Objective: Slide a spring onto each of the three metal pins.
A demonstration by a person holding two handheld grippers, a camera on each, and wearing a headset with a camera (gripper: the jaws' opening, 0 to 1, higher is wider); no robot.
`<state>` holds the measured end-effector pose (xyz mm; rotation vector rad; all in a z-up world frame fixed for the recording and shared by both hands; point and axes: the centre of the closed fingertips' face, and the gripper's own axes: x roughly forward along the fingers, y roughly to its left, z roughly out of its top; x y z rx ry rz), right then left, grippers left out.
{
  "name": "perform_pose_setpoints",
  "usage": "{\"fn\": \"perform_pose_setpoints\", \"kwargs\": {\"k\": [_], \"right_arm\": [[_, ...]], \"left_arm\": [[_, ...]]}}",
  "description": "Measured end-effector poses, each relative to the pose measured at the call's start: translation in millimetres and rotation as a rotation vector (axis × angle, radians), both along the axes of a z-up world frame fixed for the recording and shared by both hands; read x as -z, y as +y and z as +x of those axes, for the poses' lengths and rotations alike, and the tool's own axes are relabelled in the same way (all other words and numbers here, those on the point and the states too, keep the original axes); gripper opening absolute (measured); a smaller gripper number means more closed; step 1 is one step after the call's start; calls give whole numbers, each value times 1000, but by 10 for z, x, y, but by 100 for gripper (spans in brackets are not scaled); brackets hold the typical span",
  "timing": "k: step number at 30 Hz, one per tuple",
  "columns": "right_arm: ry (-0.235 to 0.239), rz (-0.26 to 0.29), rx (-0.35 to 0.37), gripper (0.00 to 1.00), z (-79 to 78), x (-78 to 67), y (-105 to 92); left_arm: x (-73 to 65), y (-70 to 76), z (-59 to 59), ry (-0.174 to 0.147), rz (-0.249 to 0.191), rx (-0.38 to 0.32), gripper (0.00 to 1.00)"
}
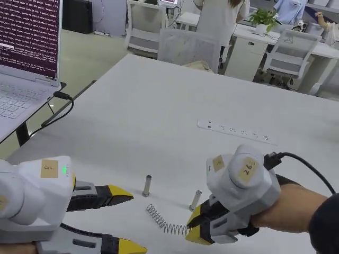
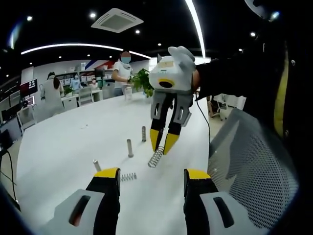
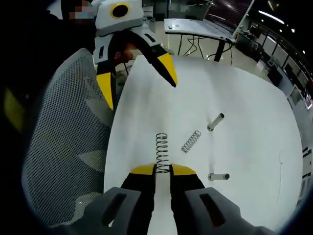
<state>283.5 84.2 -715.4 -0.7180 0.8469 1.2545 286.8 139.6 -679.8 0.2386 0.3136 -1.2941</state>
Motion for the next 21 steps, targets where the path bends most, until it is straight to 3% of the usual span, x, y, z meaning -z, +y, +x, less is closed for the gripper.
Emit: {"fn": "perform_pose_setpoints", "kwargs": {"k": [9, 21], "right_arm": [[-24, 2, -104, 8, -125, -198, 290], [-15, -1, -135, 8, -167, -238, 330]], "left_arm": [[-20, -38, -93, -39, -2, 54, 24], [-24, -77, -154, -78, 4, 97, 4]]}}
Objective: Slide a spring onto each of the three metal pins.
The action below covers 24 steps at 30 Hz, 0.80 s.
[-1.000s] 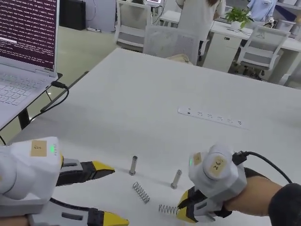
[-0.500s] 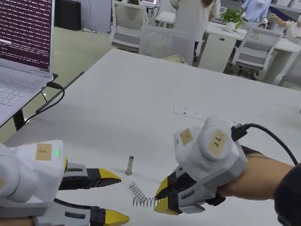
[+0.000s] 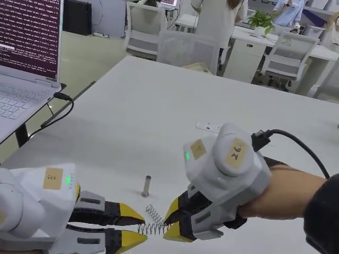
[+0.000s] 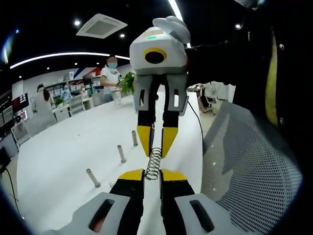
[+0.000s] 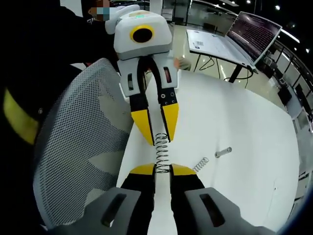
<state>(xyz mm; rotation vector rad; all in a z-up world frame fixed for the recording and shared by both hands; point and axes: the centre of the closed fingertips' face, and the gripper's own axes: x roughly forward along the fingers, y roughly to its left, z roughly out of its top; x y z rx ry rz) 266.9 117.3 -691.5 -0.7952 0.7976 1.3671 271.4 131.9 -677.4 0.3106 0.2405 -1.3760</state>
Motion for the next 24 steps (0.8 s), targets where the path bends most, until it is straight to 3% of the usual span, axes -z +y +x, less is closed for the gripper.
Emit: {"fn": "perform_pose_setpoints", "kwargs": {"k": [14, 24], "right_arm": [[16, 84, 15, 8, -14, -231, 75], [2, 90, -2, 8, -38, -356, 150]], "left_arm": [[39, -10, -15, 2, 23, 11, 3], [15, -40, -30, -5, 13, 17, 3]]}}
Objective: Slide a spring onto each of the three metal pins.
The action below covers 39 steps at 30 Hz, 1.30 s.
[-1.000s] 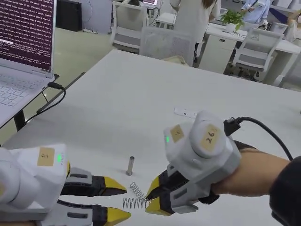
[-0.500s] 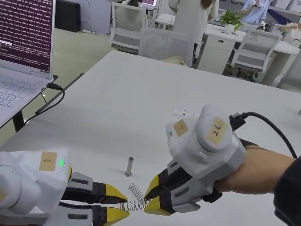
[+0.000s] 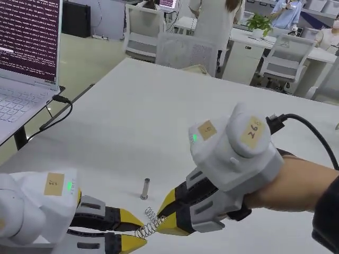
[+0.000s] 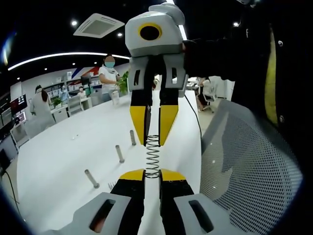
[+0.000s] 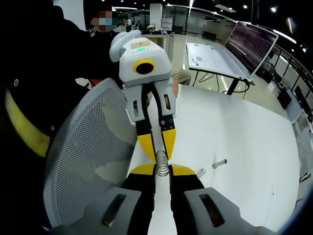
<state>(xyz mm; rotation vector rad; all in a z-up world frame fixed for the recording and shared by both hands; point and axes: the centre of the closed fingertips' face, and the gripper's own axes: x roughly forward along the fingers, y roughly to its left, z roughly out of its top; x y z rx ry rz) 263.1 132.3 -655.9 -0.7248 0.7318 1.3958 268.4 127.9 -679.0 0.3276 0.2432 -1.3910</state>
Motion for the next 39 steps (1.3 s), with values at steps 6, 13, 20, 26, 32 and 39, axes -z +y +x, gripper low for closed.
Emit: {"fn": "perform_pose_setpoints", "kwargs": {"k": [6, 13, 20, 26, 32, 39], "right_arm": [[-13, -17, -18, 7, -1, -40, 27], [-17, -42, -30, 7, -6, -53, 36], [-17, -58, -35, 7, -2, -46, 35], [-19, -62, -38, 7, 3, -58, 47], [-24, -73, -38, 7, 18, -48, 34], [-24, -86, -32, 7, 46, -40, -4]], "left_arm": [[-17, -24, 1, -5, -6, 6, 3], [-17, -48, 1, -3, -8, 13, 3], [-10, -50, -1, -4, -7, 15, 3], [-17, -53, 2, -7, -10, 15, 3], [-22, -52, 9, -7, -13, 12, 5], [-43, -41, 7, 28, -35, 2, 16]]}}
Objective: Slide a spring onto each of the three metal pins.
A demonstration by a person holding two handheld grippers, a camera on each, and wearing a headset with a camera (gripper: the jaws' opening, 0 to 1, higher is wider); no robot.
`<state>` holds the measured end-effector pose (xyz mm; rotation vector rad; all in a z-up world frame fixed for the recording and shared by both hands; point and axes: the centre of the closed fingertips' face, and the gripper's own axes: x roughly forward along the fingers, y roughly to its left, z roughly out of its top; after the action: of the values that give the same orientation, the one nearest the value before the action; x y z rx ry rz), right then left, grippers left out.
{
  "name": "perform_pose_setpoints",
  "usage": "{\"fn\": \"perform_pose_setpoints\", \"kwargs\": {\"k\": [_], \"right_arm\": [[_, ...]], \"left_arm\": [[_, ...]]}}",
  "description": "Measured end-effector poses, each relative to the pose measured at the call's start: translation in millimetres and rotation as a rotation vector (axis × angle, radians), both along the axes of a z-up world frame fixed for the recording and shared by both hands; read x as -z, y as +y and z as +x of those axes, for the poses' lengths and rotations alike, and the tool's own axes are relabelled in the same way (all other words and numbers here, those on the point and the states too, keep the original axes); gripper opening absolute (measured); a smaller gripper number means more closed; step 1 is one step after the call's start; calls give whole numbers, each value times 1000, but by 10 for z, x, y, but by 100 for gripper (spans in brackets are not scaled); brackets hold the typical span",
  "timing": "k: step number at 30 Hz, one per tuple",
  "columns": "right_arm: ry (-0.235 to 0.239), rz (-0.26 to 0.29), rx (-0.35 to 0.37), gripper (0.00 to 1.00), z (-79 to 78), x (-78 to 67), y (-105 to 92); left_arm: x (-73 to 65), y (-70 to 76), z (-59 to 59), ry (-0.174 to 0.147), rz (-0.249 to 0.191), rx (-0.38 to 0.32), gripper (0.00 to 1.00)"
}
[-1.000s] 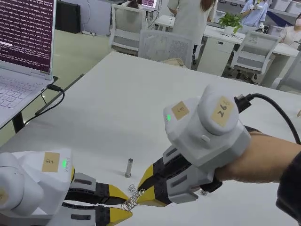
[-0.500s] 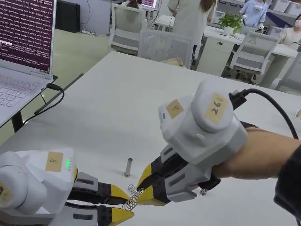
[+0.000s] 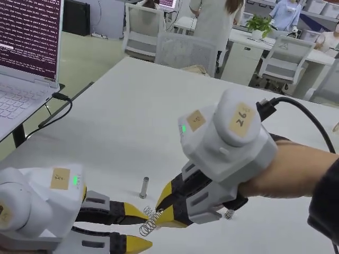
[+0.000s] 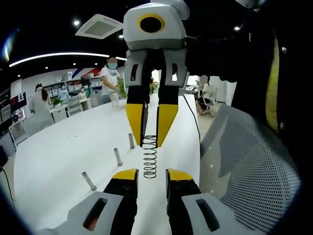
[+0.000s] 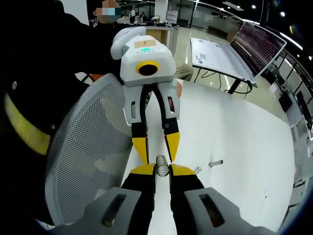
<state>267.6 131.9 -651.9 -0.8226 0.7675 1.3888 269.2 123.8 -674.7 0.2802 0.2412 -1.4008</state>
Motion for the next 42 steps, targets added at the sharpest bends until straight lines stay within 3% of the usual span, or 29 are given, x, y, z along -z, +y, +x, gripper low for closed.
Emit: {"fn": "perform_pose_setpoints", "kwargs": {"k": [16, 29, 42], "right_arm": [[-28, -57, 91, 7, 256, -98, -453], [-45, -76, 159, 7, 442, -172, -712], [-62, -150, 195, 7, 688, -173, -962]], "left_arm": [[-47, 161, 104, 18, -46, -85, 29], [14, 272, 198, 33, -39, -159, 49], [66, 401, 278, 50, -29, -235, 66]]}}
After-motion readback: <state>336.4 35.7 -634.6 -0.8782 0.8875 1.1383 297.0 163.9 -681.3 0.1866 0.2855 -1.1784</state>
